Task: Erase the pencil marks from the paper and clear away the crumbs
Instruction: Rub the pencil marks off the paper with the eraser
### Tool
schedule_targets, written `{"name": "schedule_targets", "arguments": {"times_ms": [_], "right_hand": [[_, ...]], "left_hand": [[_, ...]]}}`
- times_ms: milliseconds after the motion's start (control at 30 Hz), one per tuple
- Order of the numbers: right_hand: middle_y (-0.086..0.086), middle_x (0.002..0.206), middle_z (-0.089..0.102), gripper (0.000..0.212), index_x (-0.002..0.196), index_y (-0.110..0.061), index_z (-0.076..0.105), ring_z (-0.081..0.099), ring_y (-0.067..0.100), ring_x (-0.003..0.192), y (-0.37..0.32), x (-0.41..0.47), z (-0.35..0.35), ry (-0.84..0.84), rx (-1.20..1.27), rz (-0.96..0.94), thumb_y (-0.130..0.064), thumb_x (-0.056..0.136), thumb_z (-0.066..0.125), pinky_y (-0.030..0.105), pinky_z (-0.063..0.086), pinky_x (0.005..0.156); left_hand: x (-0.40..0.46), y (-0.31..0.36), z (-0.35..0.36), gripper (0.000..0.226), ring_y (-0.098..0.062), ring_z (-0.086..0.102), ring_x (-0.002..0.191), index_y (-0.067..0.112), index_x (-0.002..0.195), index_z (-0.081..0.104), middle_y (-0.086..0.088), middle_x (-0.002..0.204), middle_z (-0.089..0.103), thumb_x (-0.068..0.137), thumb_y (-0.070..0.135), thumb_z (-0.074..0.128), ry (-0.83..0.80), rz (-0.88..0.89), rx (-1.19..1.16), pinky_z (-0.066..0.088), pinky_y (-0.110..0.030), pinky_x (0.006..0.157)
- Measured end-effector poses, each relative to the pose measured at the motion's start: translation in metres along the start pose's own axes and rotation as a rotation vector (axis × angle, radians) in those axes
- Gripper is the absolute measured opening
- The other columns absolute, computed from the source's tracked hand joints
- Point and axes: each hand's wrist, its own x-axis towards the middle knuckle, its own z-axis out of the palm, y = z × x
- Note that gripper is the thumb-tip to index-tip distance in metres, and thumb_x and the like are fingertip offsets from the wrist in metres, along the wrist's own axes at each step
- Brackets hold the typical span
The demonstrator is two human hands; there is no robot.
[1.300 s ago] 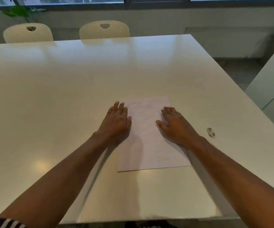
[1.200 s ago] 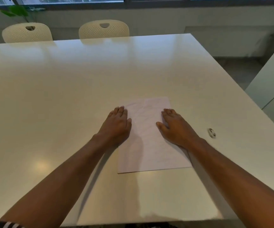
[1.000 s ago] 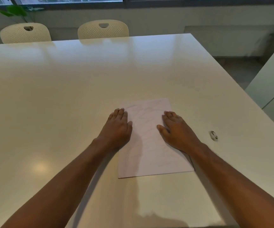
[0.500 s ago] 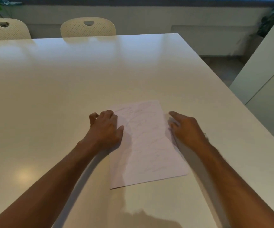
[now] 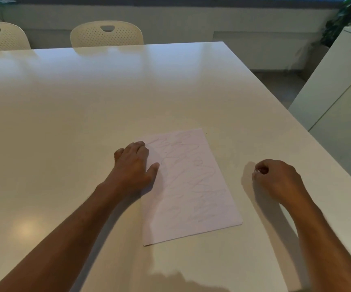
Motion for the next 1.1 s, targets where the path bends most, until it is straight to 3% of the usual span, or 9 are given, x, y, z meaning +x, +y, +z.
{"name": "schedule_targets", "arguments": {"times_ms": [100, 200, 300, 533, 833, 1100], "right_hand": [[0.003, 0.09, 0.074, 0.015, 0.105, -0.014, 0.074, 0.072, 0.021, 0.079, -0.024, -0.006, 0.006, 0.034, 0.57, -0.044, -0.017, 0.092, 0.067, 0.034, 0.058, 0.078], [0.012, 0.097, 0.075, 0.021, 0.111, -0.007, 0.071, 0.074, 0.02, 0.082, -0.067, -0.017, 0.017, -0.163, 1.141, -0.048, -0.002, 0.093, 0.064, 0.027, 0.059, 0.079], [0.02, 0.104, 0.073, 0.023, 0.114, 0.001, 0.067, 0.072, 0.03, 0.095, -0.1, -0.022, 0.033, -0.35, 1.438, -0.03, 0.003, 0.093, 0.059, 0.032, 0.059, 0.085], [0.017, 0.104, 0.072, 0.029, 0.115, 0.002, 0.068, 0.07, 0.028, 0.098, -0.137, -0.022, 0.058, -0.483, 1.61, -0.018, 0.009, 0.088, 0.061, 0.036, 0.056, 0.093], [0.021, 0.109, 0.071, 0.029, 0.119, -0.004, 0.067, 0.071, 0.027, 0.099, -0.152, -0.022, 0.078, -0.508, 1.683, 0.06, 0.005, 0.096, 0.051, 0.029, 0.059, 0.083], [0.022, 0.117, 0.069, 0.028, 0.122, 0.001, 0.062, 0.067, 0.035, 0.11, -0.149, -0.018, 0.078, -0.593, 1.736, 0.082, 0.003, 0.098, 0.049, 0.032, 0.058, 0.086]], "left_hand": [[-0.005, 0.0, 0.002, 0.072, -0.022, 0.031, 0.145, 0.009, 0.136, 0.053, -0.008, 0.152, 0.043, 0.086, 0.058, 0.036, 0.036, 0.0, -0.052, 0.02, -0.044, 0.117], [-0.005, 0.001, 0.002, 0.075, -0.02, 0.033, 0.143, 0.009, 0.134, 0.055, -0.007, 0.148, 0.046, 0.085, 0.06, 0.033, 0.051, 0.013, -0.061, 0.021, -0.042, 0.116], [-0.004, -0.001, 0.001, 0.072, -0.02, 0.034, 0.143, 0.009, 0.135, 0.055, -0.007, 0.149, 0.046, 0.087, 0.058, 0.036, 0.044, 0.022, -0.072, 0.021, -0.041, 0.117], [0.003, -0.01, -0.001, 0.047, -0.021, 0.043, 0.137, 0.009, 0.13, 0.059, -0.007, 0.143, 0.053, 0.094, 0.039, 0.05, 0.064, 0.042, -0.101, 0.025, -0.041, 0.112], [0.007, -0.017, 0.004, 0.054, -0.024, 0.036, 0.143, 0.012, 0.136, 0.056, -0.007, 0.153, 0.044, 0.094, 0.045, 0.06, 0.071, 0.045, -0.121, 0.026, -0.042, 0.116], [0.011, -0.022, 0.006, 0.057, -0.021, 0.035, 0.143, 0.012, 0.137, 0.056, -0.005, 0.153, 0.044, 0.093, 0.049, 0.059, 0.064, 0.054, -0.13, 0.025, -0.042, 0.117]]}}
